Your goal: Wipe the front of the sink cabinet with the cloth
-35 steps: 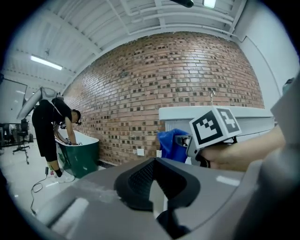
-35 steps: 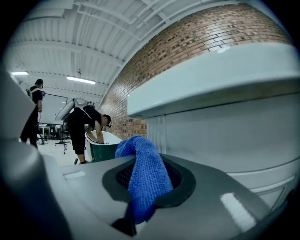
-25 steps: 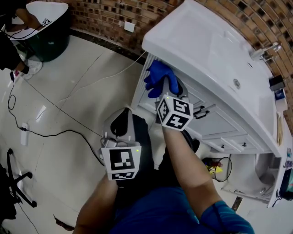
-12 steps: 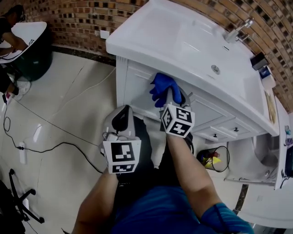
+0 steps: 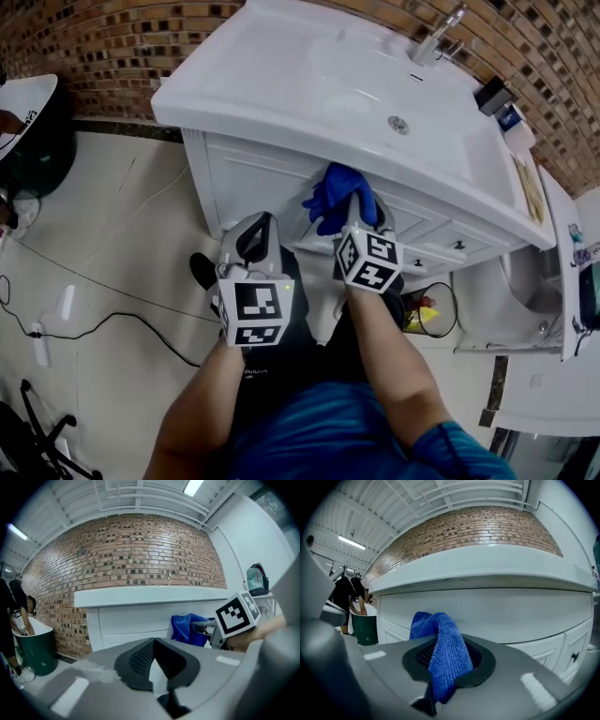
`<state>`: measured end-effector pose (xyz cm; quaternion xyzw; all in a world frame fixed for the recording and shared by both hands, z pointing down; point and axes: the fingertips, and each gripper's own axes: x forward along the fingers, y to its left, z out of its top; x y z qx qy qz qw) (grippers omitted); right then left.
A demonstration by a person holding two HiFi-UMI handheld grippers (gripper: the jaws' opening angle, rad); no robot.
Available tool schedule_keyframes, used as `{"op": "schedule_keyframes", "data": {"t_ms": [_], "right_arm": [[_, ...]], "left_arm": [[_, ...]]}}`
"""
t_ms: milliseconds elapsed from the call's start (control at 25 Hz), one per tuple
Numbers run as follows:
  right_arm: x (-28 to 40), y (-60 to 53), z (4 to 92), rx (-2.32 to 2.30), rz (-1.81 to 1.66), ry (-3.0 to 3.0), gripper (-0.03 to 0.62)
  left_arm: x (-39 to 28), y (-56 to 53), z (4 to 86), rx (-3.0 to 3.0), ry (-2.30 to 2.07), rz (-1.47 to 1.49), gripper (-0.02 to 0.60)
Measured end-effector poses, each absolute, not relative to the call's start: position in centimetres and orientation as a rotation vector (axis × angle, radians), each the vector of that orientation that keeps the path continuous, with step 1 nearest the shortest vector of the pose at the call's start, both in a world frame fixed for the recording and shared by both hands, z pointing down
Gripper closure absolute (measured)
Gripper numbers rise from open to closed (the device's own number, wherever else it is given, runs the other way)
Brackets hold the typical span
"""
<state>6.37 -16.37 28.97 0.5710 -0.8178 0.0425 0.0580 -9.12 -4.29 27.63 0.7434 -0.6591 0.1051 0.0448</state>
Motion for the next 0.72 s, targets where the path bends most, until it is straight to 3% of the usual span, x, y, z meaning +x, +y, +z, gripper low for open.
{"op": "schedule_keyframes", "data": {"t_ms": [720], "right_arm": [[26.9, -15.8, 28.9, 2.078, 0.157, -2.181, 0.539]], "left_arm": [[4.5, -8.0, 28.2, 2.473, -1.754, 0.334, 0.575]]}}
